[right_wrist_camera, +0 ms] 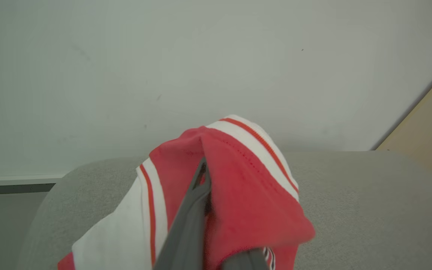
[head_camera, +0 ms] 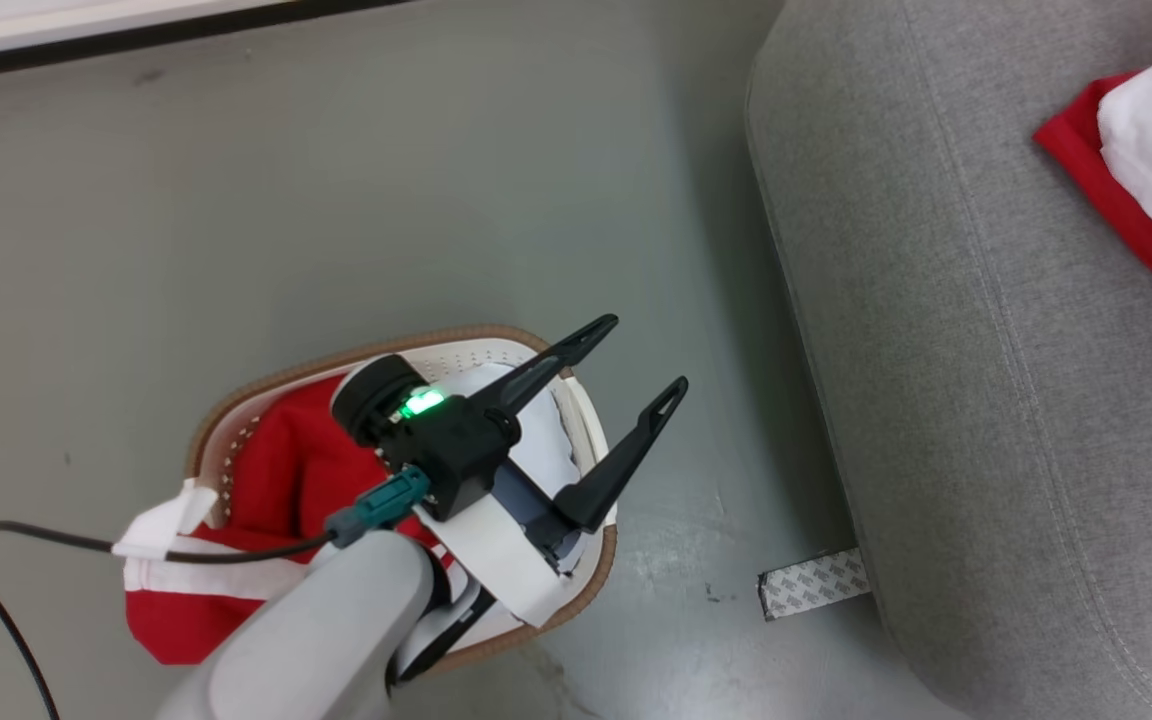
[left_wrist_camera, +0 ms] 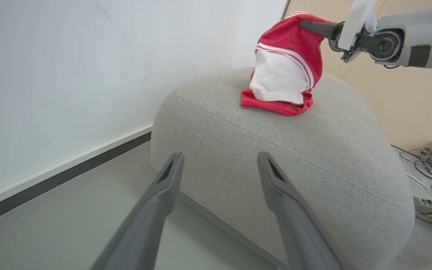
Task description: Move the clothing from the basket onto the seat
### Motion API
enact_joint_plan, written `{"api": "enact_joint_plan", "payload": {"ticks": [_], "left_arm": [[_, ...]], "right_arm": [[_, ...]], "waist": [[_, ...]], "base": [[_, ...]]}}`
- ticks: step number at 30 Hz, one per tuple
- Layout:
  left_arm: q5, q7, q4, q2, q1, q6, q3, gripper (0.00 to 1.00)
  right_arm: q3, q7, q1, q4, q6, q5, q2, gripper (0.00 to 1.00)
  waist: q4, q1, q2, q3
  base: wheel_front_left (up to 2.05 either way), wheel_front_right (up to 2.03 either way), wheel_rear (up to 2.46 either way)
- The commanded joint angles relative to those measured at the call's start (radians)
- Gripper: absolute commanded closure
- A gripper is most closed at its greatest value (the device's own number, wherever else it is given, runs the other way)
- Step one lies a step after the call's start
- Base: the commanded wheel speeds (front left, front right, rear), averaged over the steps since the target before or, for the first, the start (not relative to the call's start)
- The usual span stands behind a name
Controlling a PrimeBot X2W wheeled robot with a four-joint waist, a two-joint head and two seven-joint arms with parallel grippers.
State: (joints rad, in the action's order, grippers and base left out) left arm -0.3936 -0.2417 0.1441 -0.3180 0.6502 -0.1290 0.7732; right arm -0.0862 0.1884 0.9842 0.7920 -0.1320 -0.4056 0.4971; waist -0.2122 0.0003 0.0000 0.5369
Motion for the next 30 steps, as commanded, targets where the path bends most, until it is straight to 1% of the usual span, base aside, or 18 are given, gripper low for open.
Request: {"api": "enact_joint_plan", "payload": {"ticks": [1,5,10,11,13,17,21,26,30], "left_arm": [[0.004,0.002,-0.005,-0.011,0.010,-0.001,-0.004,0.00],[0.006,0.008,-0.013,-0.019,0.017,0.002,-0.004,0.00],[0.004,0.007,-0.010,-0.025,0.021,0.005,-0.003,0.00],[0.002,0.006,-0.007,-0.024,0.019,0.006,-0.003,0.00],[-0.004,0.002,0.001,-0.021,0.014,0.007,-0.004,0.00],[-0.021,-0.007,0.030,-0.002,-0.010,0.008,-0.004,0.00],[-0.038,-0.016,0.066,0.025,-0.037,0.012,-0.009,0.00],[-0.061,-0.022,0.107,0.051,-0.088,0.027,-0.045,0.00],[-0.074,-0.023,0.118,0.064,-0.133,0.043,-0.099,0.00]], "right_arm": [[-0.009,-0.016,0.017,0.037,0.003,0.020,0.002,1.00],[-0.042,-0.044,0.036,0.145,0.003,0.017,-0.013,1.00],[-0.078,-0.028,0.063,0.211,0.003,0.009,-0.015,1.00],[-0.086,-0.023,0.063,0.221,0.003,0.008,-0.016,0.89],[-0.103,-0.019,0.066,0.240,0.003,0.009,-0.017,0.00],[-0.149,-0.033,0.047,0.272,0.003,0.008,-0.016,0.00],[-0.197,-0.070,0.005,0.291,0.003,-0.010,0.011,0.00],[-0.272,-0.116,-0.044,0.249,0.003,-0.055,0.062,0.00],[-0.323,-0.126,-0.077,0.171,0.003,-0.086,0.108,0.00]], "waist": [[0.003,-0.0003,0.0000,0.009],[0.005,-0.0003,0.0000,0.024],[0.004,-0.0003,0.0000,0.024],[0.003,-0.0003,0.0000,0.019],[0.001,-0.0003,0.0000,0.002],[0.006,-0.0003,0.0000,-0.068],[0.026,-0.0003,0.0000,-0.170],[0.058,-0.0003,0.0000,-0.304],[0.085,-0.0003,0.0000,-0.394]], "base": [[0.00,0.00,0.00],[0.00,0.00,0.00],[0.00,0.00,0.00],[0.00,0.00,0.00],[0.00,0.00,0.00],[0.00,0.00,0.00],[0.00,0.00,0.00],[0.00,0.00,0.00],[0.00,0.00,0.00]]}}
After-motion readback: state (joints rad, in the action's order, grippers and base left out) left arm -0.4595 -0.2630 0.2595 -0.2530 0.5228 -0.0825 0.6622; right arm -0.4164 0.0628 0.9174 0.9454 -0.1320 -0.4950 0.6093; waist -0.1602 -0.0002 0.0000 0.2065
